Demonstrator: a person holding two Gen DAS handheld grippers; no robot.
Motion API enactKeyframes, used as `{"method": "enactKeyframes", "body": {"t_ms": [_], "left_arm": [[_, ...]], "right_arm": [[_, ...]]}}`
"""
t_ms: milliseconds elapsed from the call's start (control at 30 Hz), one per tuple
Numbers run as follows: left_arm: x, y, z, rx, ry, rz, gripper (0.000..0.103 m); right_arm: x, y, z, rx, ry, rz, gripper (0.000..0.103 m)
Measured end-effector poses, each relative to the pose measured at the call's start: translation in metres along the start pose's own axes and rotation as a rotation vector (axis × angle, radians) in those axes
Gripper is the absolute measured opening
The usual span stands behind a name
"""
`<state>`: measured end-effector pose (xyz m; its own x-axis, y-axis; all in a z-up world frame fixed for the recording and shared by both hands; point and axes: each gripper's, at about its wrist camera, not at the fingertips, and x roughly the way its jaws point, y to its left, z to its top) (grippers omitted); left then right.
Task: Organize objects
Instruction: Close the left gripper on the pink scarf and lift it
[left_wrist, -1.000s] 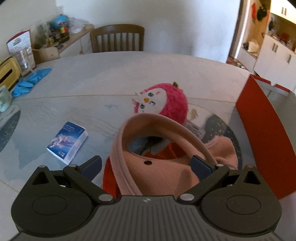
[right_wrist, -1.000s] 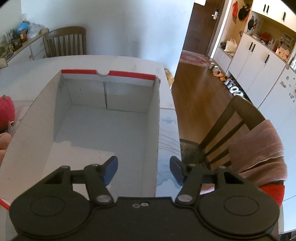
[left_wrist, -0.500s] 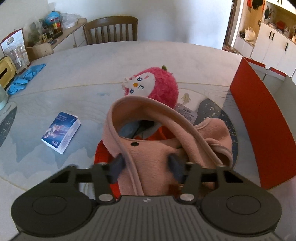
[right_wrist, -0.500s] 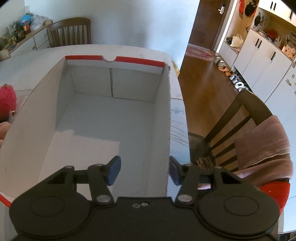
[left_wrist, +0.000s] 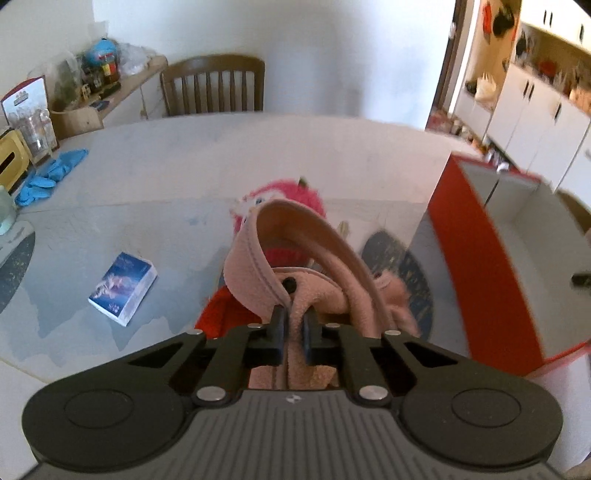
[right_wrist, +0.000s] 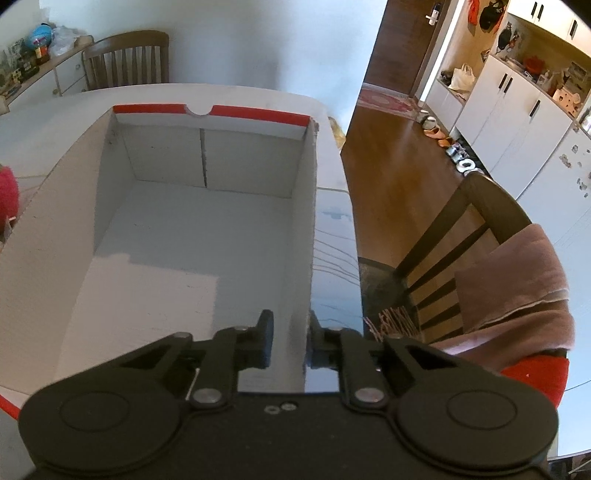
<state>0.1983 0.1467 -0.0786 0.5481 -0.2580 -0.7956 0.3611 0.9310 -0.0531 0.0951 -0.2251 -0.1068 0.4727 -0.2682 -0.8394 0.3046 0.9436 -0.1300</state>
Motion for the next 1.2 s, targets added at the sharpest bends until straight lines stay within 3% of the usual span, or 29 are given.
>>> {"method": "enactKeyframes", "body": {"t_ms": [267,400,567,700,800,833,867,933,1067,1200], "left_arm": [[-0.042,-0.008,0.029,0.005,-0.072,-0.079,0.008],[-0.027,0.002,0.023,-0.079,0.005,-0.135,0.008],[-0.004,-0.002,-0.004,-0.042,0.098,-0.109,0.008],[0.004,-0.001,-0.014,-0.023,0.119,-0.100,0.010],[0.000,-0.003,-0.019,0.023,0.109,-0.069,0.024],[-0.002,-0.002,-0.020,0.037,0.100,-0.066,0.034],[-0.004,-0.004,-0.019,0.056,0.089,-0.067,0.052],[-0.008,-0.008,-0.018,0.115,0.056,-0.068,0.079],[0.003,-0.015,-0.013,0.179,0.056,-0.019,0.079],[0.024,-0.018,-0.014,0.195,0.108,0.022,0.079]], "right_arm": [[0.000,-0.003,-0.001,-0.001,-0.005,0.002,0.007],[-0.001,-0.004,-0.002,-0.001,-0.008,0.007,0.007],[-0.002,-0.003,-0.004,-0.017,-0.008,0.015,0.007],[-0.002,-0.002,-0.004,-0.022,-0.007,0.019,0.007],[-0.003,-0.002,-0.004,-0.029,-0.007,0.022,0.008],[-0.003,-0.002,-0.004,-0.030,-0.008,0.024,0.008],[-0.003,-0.002,-0.004,-0.031,-0.008,0.024,0.008],[-0.003,-0.002,-0.004,-0.028,-0.008,0.030,0.009],[-0.003,-0.001,-0.004,-0.035,-0.009,0.033,0.011],[-0.003,0.000,-0.005,-0.036,-0.009,0.032,0.012]]}}
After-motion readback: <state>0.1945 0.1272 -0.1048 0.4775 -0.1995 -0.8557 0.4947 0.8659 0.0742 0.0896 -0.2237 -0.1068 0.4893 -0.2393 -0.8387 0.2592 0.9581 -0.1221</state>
